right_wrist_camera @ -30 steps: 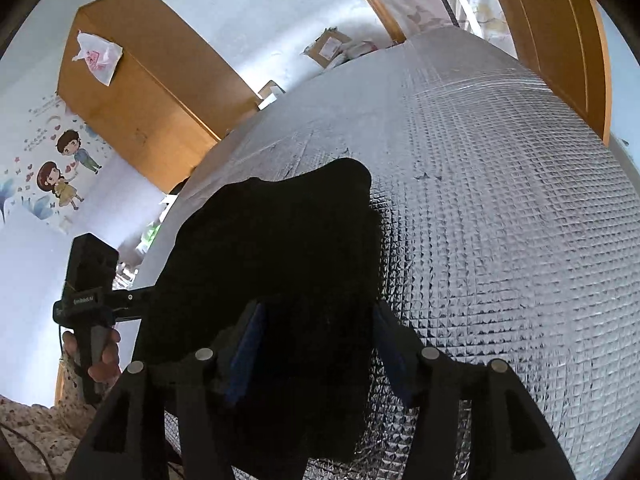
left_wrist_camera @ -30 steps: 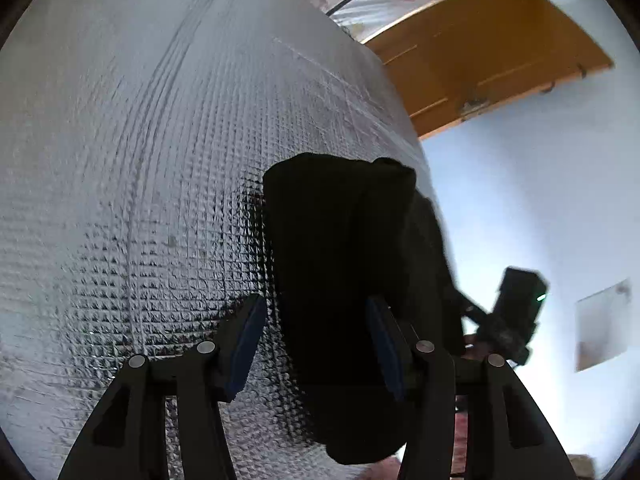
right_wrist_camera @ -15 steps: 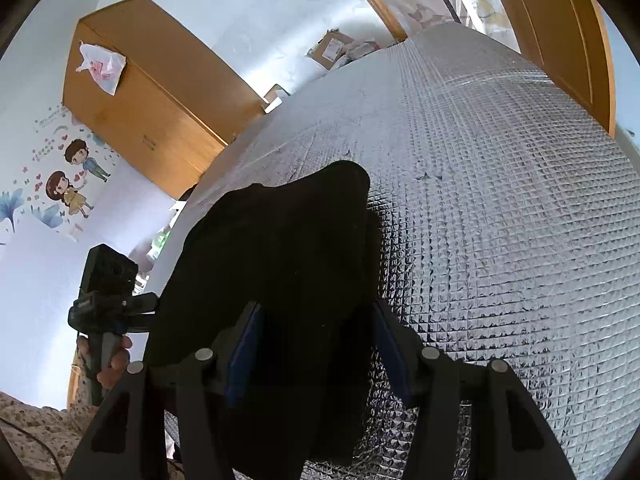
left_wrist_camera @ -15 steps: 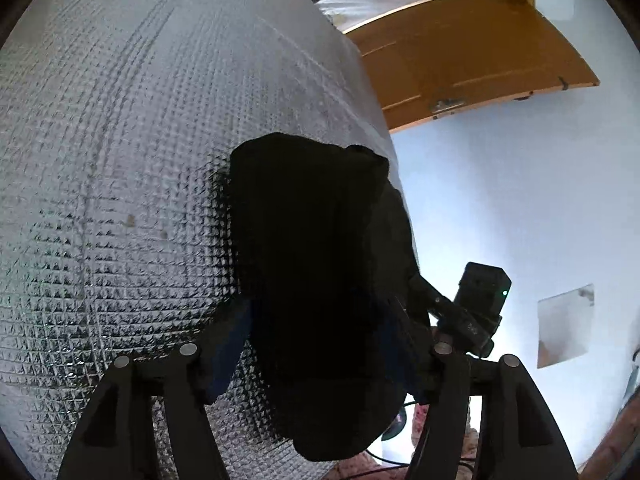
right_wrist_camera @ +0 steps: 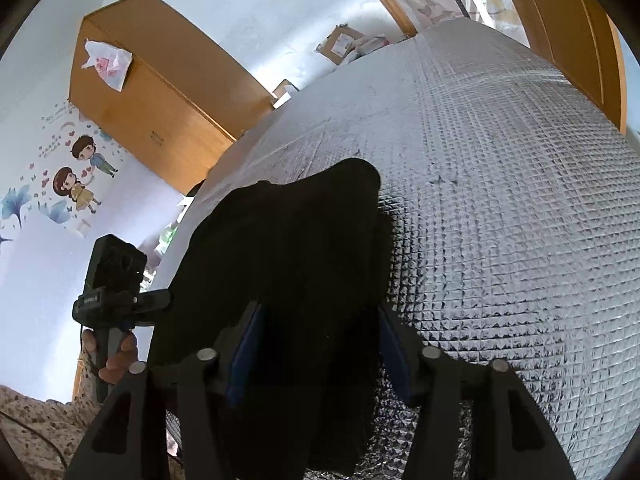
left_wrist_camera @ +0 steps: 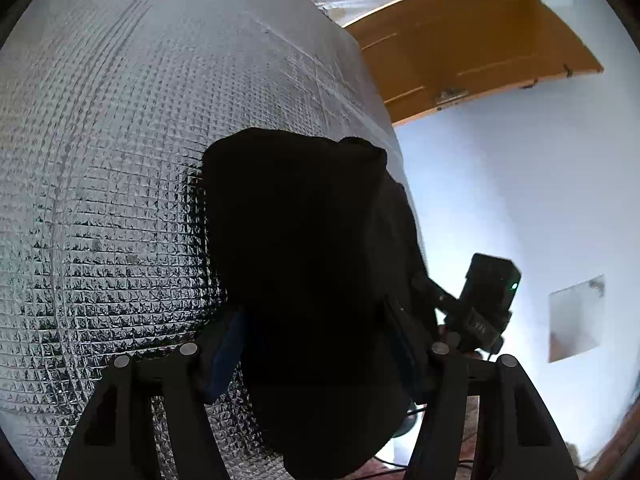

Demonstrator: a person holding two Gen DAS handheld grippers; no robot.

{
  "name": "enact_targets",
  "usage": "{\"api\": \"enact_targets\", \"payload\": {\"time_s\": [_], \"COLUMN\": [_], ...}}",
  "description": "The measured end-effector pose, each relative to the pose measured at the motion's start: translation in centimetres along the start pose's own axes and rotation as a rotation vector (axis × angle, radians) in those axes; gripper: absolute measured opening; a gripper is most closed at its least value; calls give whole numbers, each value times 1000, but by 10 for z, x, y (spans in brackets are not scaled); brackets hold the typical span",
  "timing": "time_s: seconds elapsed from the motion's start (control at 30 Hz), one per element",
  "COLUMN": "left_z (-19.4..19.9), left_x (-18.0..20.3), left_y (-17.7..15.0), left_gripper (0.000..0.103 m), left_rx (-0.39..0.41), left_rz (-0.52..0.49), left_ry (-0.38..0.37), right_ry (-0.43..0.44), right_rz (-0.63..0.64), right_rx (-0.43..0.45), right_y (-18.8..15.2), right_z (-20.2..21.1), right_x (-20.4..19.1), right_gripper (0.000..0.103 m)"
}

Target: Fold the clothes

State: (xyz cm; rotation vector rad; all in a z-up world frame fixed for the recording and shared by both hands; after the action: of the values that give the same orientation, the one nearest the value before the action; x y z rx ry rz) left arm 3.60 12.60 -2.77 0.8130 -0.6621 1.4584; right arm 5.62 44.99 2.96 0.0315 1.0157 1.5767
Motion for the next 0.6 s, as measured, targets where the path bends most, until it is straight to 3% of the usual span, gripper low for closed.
{"api": "enact_targets", "payload": {"time_s": [0.07, 0.23, 0.6], "left_z": [-1, -3, -4], "left_x": [1, 3, 3], "left_y": [-2, -7, -12], "left_gripper": [64, 45, 35], "left_rx": [7, 29, 45], "left_rz": [-5, -16, -15], "left_ry": [19, 68, 66], "right_ry": [-1, -26, -110], "right_rz": [-8, 5, 65], "right_rx": [0, -1, -9], "right_y": [-1, -3, -3], "right_z": [1, 0, -5], "right_x": [2, -2, -16], "right_gripper": [45, 39, 26]}}
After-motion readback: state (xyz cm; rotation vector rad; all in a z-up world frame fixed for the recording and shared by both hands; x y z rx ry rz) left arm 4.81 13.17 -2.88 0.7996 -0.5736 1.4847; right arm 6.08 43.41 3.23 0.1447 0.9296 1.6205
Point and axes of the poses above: each gripper's, at about its wrist camera, not at the fingertips, and z roughly against the way its jaws point, x to its right, y to its top, the point moved 4 cm from there along -z, roughly the way its jaws point, and after that the axes turned 11 degrees about z, right-handed, at the moved point
